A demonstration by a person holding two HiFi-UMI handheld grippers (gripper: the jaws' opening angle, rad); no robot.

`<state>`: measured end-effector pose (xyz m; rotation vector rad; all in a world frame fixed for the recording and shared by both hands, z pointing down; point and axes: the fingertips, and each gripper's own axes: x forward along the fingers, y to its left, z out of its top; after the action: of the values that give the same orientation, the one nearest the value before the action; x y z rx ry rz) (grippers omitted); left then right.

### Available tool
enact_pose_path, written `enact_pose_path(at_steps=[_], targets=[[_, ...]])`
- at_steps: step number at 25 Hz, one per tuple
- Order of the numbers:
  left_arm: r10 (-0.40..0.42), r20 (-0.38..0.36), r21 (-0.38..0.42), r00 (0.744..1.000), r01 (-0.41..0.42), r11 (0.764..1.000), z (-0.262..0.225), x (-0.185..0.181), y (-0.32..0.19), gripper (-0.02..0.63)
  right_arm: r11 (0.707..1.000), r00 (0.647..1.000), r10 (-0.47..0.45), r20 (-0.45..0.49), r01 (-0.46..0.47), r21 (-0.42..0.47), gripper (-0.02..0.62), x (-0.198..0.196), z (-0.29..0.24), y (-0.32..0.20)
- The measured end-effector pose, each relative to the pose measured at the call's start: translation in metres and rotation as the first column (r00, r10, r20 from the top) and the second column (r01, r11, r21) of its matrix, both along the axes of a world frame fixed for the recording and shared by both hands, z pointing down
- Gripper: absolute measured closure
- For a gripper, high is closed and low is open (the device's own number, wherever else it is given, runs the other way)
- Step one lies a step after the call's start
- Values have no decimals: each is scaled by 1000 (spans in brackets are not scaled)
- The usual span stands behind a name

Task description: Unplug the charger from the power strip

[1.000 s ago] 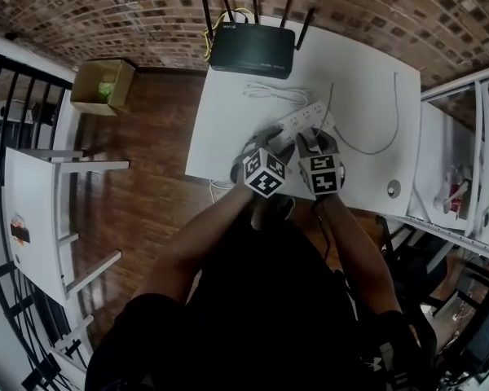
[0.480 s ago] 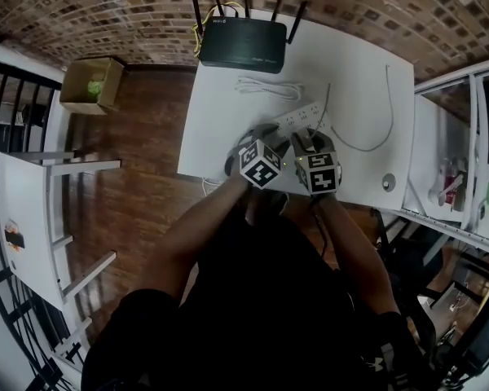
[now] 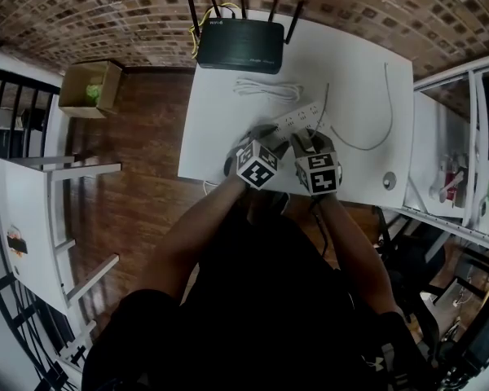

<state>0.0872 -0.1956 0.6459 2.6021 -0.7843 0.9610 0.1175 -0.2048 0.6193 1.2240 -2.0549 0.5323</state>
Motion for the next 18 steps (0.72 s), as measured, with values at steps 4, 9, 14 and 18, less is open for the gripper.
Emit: enact_pose_path(at_steps=[4, 9, 14, 18], targets=[[-2, 0, -1, 1000, 2, 1000, 0, -1, 1, 408, 1000, 1000, 21, 1, -21, 11, 454, -1, -3, 0], [1, 1, -2, 1000, -1, 1000, 1, 0, 0, 408, 999, 999, 39, 16, -39, 11, 456, 1, -3, 0], [6, 0, 0, 1000, -6, 1000, 0, 1, 2, 410, 999, 999, 46, 3, -46, -3, 456, 5, 4, 4], [7, 3, -1, 1000, -7, 1000, 0, 2, 2, 410, 999, 999, 50, 10, -50, 8, 456, 1, -4, 2]])
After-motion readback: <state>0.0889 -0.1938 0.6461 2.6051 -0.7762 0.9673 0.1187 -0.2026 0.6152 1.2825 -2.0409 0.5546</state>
